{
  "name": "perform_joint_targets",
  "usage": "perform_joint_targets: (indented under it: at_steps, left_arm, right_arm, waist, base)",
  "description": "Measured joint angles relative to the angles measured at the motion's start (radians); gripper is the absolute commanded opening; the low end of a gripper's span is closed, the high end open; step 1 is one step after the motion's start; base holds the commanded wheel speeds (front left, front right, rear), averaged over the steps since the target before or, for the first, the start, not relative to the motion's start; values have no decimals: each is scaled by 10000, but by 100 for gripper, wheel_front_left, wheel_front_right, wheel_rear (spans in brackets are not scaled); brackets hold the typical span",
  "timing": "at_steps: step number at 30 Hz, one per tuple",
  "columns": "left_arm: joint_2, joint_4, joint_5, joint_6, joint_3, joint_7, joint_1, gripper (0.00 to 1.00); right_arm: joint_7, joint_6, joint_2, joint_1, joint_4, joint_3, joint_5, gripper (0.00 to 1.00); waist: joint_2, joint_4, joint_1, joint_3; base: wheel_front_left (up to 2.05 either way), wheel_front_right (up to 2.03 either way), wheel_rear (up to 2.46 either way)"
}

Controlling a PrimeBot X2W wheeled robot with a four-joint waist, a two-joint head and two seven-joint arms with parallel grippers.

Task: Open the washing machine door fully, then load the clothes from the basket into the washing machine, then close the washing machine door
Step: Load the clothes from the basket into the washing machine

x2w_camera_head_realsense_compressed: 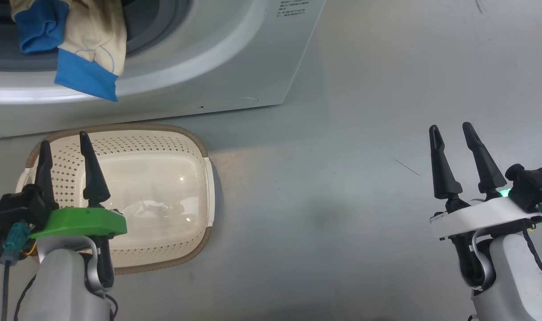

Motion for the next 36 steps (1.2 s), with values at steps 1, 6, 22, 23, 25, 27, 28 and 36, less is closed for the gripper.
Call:
perform_joint_targets:
  at_steps: [1,6,22,23,25,27,28,36]
  left_arm:
    - [0,-40,0,21,-17,12,24,100]
    - [2,-253,-29,105,-119,100,141,100]
    - [8,-771,-44,274,-224,362,410,100]
    - [8,-802,-44,276,-232,364,424,100]
    - [8,-849,-44,288,-257,454,443,100]
    - [10,-894,-44,324,-301,523,439,100]
    - [10,-917,-42,332,-322,573,431,100]
    - [132,-1091,-10,332,-370,819,172,100]
  right_arm:
    - [0,0,0,0,0,2,0,100]
    - [0,0,-2,0,0,2,0,100]
    - [0,0,0,0,0,21,0,100]
    - [0,0,0,0,0,21,0,100]
    - [0,0,6,0,0,21,0,100]
    - [0,0,10,0,0,25,0,100]
    - [0,0,12,0,0,33,0,100]
    - [0,0,71,0,4,127,2,100]
  waist:
    - [0,0,0,-1]
    - [0,3,0,-5]
    - [0,-10,0,4]
    - [0,-16,0,6]
    - [0,-27,0,8]
    - [0,-42,0,10]
    - [0,-51,0,10]
    - [0,-158,0,7]
  base:
    - [0,0,0]
    - [0,0,0]
    - [0,0,0]
    - [0,0,0]
    - [0,0,0]
    - [0,0,0]
    - [0,0,0]
    - [0,0,0]
